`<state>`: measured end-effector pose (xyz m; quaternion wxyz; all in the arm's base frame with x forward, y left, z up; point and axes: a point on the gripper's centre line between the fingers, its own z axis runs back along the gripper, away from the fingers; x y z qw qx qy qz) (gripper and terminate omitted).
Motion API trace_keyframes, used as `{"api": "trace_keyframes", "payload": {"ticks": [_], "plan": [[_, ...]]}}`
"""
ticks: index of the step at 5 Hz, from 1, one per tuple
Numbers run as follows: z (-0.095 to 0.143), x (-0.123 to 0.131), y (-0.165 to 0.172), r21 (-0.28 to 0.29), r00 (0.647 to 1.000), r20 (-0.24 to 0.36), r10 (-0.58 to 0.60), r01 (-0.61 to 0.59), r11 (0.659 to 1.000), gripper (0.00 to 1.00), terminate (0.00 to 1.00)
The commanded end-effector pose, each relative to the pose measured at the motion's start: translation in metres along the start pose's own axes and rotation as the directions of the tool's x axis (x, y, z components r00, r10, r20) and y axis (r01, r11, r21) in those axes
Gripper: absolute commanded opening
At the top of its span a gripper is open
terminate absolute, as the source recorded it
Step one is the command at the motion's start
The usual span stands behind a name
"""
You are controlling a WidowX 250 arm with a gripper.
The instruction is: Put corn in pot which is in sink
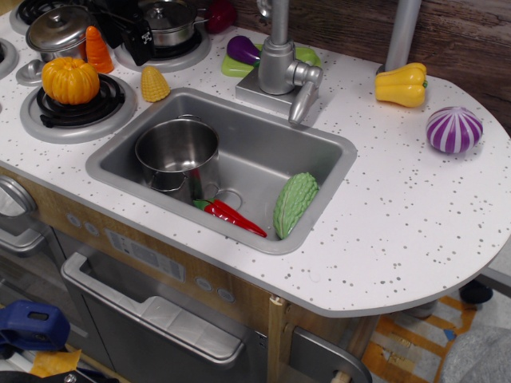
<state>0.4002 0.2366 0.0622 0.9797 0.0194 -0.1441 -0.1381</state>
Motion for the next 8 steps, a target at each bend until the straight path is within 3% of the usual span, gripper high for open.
{"api": "trace_keyframes", "payload": {"ticks": [1,5,6,7,8], "plan": [[0.000,0.000,0.000,0.000,1.000,0.000,0.000,0.000,1.000,1.00,0.00],[-0.023,0.013,0.003,-0.079,0.997,0.075,-0.025,0.031,0.996,1.00,0.00],[-0.030,0.013,0.000,-0.073,0.994,0.106,-0.016,0.023,0.997,1.00,0.00],[-0.027,0.015,0.000,-0.078,0.995,0.091,-0.028,0.036,0.996,0.00,0.00],[-0.025,0.016,-0.001,-0.078,0.996,0.084,-0.024,0.031,0.997,0.00,0.00]]}}
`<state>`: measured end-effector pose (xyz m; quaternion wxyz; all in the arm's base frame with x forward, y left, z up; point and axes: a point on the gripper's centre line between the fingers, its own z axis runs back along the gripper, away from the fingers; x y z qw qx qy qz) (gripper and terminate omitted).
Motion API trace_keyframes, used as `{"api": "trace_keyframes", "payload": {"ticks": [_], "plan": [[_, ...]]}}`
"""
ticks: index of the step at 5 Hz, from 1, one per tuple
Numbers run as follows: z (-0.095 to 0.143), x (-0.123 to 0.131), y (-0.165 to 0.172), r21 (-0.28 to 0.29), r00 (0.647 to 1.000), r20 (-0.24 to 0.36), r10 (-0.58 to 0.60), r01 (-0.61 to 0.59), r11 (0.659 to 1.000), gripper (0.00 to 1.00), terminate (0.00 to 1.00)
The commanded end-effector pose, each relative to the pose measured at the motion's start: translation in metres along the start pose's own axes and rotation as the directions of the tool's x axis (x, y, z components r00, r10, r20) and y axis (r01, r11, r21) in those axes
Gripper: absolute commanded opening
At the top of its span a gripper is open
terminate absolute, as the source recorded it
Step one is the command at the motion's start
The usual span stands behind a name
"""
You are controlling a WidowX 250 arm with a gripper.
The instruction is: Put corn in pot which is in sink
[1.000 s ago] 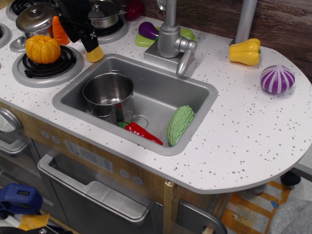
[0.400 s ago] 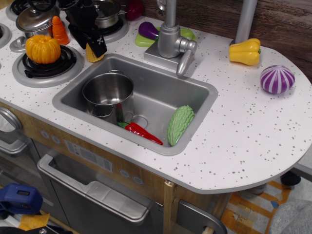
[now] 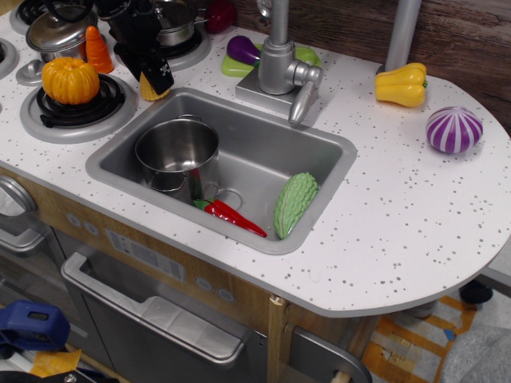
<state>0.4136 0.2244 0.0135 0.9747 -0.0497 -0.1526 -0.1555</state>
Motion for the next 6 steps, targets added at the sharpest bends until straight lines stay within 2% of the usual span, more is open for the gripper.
{"api": "trace_keyframes", "payload": {"ticks": [1,2,3,4,6], "plan": [[0.043,0.017,0.000,0.071,1.000,0.001,0.002,-0.002,0.997,0.00,0.00],[0.061,0.016,-0.016,0.113,0.998,-0.044,0.050,-0.045,0.993,0.00,0.00],[0.070,0.011,-0.034,0.130,0.992,-0.057,0.112,-0.104,0.986,0.00,0.00],[0.070,0.008,-0.054,0.177,0.983,-0.043,0.180,-0.170,0.969,0.00,0.00],[0.064,0.001,-0.076,0.165,0.961,0.001,0.278,-0.275,0.947,0.00,0.00]]}}
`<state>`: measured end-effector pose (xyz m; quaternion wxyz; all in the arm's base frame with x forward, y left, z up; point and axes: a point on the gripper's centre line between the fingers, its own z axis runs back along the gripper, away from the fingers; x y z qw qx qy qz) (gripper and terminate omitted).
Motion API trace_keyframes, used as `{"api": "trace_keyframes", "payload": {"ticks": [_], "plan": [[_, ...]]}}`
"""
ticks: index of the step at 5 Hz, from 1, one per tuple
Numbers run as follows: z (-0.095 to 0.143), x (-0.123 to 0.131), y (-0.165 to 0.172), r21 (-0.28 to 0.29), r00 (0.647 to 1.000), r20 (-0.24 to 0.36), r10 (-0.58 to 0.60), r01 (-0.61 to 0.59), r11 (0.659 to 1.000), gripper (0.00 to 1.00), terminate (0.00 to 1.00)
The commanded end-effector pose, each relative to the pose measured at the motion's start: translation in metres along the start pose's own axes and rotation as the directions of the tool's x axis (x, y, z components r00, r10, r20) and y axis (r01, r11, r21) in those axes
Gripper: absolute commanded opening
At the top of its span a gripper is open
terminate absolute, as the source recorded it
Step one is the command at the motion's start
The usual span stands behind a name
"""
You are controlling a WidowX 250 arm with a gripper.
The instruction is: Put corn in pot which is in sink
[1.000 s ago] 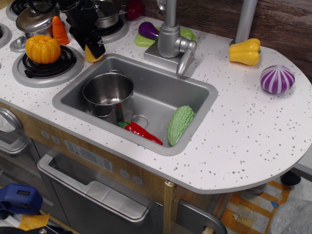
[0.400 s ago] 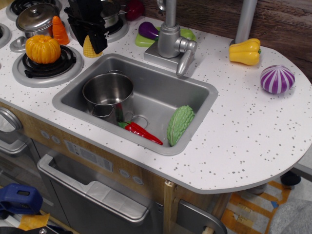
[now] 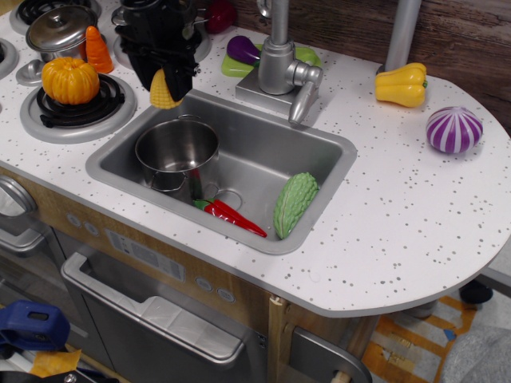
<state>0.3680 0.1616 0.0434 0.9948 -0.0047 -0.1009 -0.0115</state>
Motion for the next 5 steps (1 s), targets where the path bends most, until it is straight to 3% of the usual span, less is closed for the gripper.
{"api": "trace_keyframes", "payload": {"ticks": [1,4,5], "plan": [[0.0314,0.0072,-0.0024,0.053,0.995,0.098,0.003,-0.009,0.999,1.00,0.00],[0.0314,0.0072,-0.0024,0.053,0.995,0.098,0.003,-0.009,0.999,1.00,0.00],[0.0314,0.0072,-0.0024,0.053,0.995,0.098,0.003,-0.009,0.999,1.00,1.00]]}}
